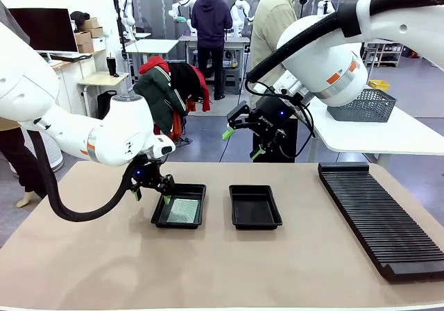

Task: Inspect and transfer BCBs to ESD trays.
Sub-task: Pick up the ESD tray and place it on the left side of the table.

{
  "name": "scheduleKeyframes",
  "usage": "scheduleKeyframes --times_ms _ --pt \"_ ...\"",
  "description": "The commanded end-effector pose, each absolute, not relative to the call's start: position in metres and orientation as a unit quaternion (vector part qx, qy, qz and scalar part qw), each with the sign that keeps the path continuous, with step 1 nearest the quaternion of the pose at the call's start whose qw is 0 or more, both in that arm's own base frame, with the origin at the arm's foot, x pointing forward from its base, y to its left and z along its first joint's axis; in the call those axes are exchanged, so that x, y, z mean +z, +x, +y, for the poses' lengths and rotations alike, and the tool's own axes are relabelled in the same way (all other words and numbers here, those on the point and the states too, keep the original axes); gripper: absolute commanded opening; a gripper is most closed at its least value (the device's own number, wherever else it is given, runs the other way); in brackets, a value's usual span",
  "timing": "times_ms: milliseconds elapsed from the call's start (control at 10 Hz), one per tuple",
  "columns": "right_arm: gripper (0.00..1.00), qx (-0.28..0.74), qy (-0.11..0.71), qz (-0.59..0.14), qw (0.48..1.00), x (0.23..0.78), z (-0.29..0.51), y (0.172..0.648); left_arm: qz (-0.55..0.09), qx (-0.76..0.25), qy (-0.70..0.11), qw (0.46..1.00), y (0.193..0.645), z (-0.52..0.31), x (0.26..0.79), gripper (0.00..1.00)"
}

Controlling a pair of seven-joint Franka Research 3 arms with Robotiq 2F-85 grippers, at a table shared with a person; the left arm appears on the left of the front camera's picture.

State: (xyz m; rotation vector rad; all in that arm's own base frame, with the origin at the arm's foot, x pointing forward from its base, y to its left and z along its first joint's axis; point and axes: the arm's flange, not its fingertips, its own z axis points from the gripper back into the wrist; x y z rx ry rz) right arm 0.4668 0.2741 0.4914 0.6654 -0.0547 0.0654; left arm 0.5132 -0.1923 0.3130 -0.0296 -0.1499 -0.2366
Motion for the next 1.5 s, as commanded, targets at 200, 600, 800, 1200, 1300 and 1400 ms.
scheduleKeyframes --times_ms 200,600,800,1200,1300,1400 --pt "1.0 0.021 0.314 -0.032 0.949 0.492 0.2765 0.4691 -0.075 -0.121 -0.019 0.99 0.5125 -0.1972 0.3065 1.0" --pt "1.0 0.021 0.314 -0.032 0.949 0.492 0.2765 0.4691 -0.07 -0.118 -0.016 0.99 0.5101 -0.1989 0.3084 1.0" --pt "1.0 0.021 0.314 -0.032 0.949 0.492 0.2765 0.4691 -0.07 -0.118 -0.016 0.99 0.5101 -0.1989 0.3084 1.0" --pt "1.0 0.021 0.314 -0.032 0.949 0.492 0.2765 0.4691 -0.079 -0.093 -0.018 0.992 0.5095 -0.1981 0.3073 1.0" --pt "1.0 0.021 0.314 -0.032 0.949 0.492 0.2765 0.4691 -0.086 -0.077 -0.012 0.993 0.5094 -0.1969 0.3067 0.97" --pt "1.0 0.021 0.314 -0.032 0.949 0.492 0.2765 0.4691 -0.093 -0.066 -0.013 0.993 0.5094 -0.197 0.3057 0.95"
